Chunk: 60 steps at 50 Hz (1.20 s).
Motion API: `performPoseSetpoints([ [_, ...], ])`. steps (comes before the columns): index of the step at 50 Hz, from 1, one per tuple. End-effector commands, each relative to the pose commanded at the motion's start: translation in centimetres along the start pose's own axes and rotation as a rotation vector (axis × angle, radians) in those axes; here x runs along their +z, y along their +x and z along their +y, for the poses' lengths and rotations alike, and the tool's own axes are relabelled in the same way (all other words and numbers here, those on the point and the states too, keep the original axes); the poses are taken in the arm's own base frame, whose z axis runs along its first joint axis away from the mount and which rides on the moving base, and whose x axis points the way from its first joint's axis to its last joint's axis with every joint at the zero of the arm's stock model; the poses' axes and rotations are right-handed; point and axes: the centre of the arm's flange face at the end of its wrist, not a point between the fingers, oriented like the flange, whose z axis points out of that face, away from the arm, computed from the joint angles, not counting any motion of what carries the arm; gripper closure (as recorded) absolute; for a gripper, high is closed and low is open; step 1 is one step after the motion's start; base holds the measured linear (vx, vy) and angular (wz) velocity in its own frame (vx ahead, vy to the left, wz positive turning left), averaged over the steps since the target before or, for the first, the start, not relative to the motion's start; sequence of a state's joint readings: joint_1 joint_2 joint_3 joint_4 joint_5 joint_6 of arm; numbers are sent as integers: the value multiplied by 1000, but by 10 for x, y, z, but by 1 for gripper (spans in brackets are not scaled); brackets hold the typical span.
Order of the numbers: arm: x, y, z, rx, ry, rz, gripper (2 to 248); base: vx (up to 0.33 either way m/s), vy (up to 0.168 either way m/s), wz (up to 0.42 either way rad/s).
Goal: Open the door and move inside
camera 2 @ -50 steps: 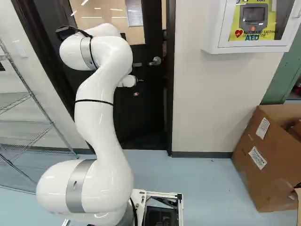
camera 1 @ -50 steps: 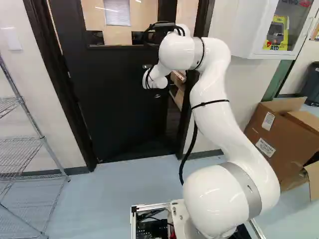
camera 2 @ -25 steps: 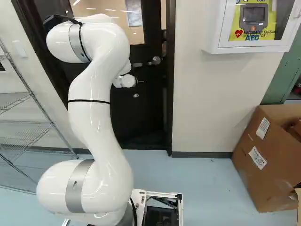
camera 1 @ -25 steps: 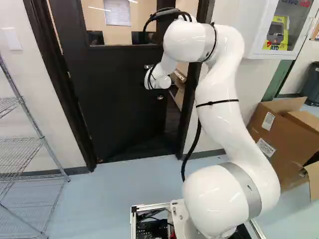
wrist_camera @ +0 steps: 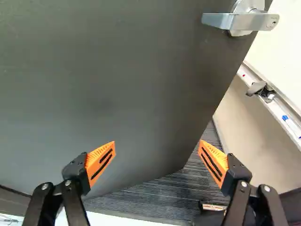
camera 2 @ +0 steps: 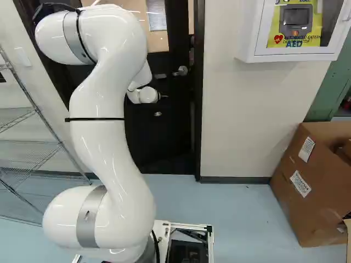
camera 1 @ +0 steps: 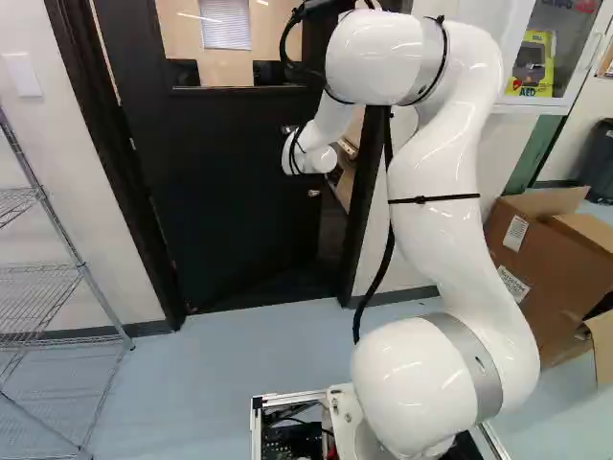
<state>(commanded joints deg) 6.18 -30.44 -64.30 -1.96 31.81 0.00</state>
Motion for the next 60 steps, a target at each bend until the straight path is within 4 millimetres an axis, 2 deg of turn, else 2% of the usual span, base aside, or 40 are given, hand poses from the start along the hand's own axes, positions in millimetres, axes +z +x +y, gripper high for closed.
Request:
performPoseSetpoints([
  [60,-116,-36,12,14,-24,-34,3,0,0,0],
])
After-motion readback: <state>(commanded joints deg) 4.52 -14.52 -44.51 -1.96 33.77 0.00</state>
